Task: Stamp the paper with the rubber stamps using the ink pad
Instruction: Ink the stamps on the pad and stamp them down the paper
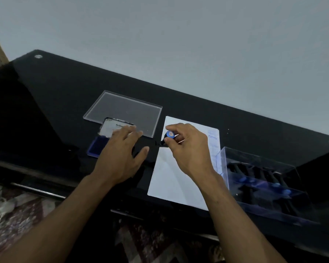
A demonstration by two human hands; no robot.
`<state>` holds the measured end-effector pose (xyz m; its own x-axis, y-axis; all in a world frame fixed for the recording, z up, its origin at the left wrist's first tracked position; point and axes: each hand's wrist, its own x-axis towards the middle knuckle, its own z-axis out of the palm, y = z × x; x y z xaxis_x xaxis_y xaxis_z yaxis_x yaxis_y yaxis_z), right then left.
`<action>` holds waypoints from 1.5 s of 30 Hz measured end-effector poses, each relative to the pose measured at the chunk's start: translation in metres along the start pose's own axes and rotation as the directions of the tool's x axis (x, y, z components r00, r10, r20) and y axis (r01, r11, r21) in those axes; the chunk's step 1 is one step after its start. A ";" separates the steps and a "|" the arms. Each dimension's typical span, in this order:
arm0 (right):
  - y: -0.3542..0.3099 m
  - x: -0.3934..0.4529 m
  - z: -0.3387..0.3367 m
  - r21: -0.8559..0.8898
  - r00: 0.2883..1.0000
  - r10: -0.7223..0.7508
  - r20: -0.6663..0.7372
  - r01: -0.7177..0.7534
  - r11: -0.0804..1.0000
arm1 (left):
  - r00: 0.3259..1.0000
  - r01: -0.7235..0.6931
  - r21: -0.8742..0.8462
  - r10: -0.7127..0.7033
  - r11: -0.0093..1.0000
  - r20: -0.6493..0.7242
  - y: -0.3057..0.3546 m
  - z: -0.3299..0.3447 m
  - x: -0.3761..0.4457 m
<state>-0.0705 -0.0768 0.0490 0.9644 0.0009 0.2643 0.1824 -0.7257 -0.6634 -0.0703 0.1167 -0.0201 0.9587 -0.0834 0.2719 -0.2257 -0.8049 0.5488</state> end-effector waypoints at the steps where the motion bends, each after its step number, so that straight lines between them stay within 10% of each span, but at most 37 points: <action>1: 0.006 -0.001 -0.007 0.002 1.000 0.004 -0.021 -0.004 1.000 | 1.000 -0.015 -0.009 0.015 1.000 0.008 0.007 0.005 0.002; 15: 0.077 0.018 -0.071 -0.105 0.983 0.068 -0.173 -0.087 0.991 | 0.976 -0.175 -0.031 0.177 0.984 0.125 0.068 0.073 0.047; 45: 0.119 0.061 -0.050 -0.220 0.984 0.172 -0.055 -0.180 0.959 | 0.946 -0.249 0.069 0.227 0.966 0.230 0.049 0.129 0.100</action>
<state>0.0002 -0.1976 0.0209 0.9695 -0.1619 0.1842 -0.0409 -0.8475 -0.5293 0.0366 -0.0067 -0.0677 0.8957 -0.3969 0.2005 -0.4446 -0.7974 0.4080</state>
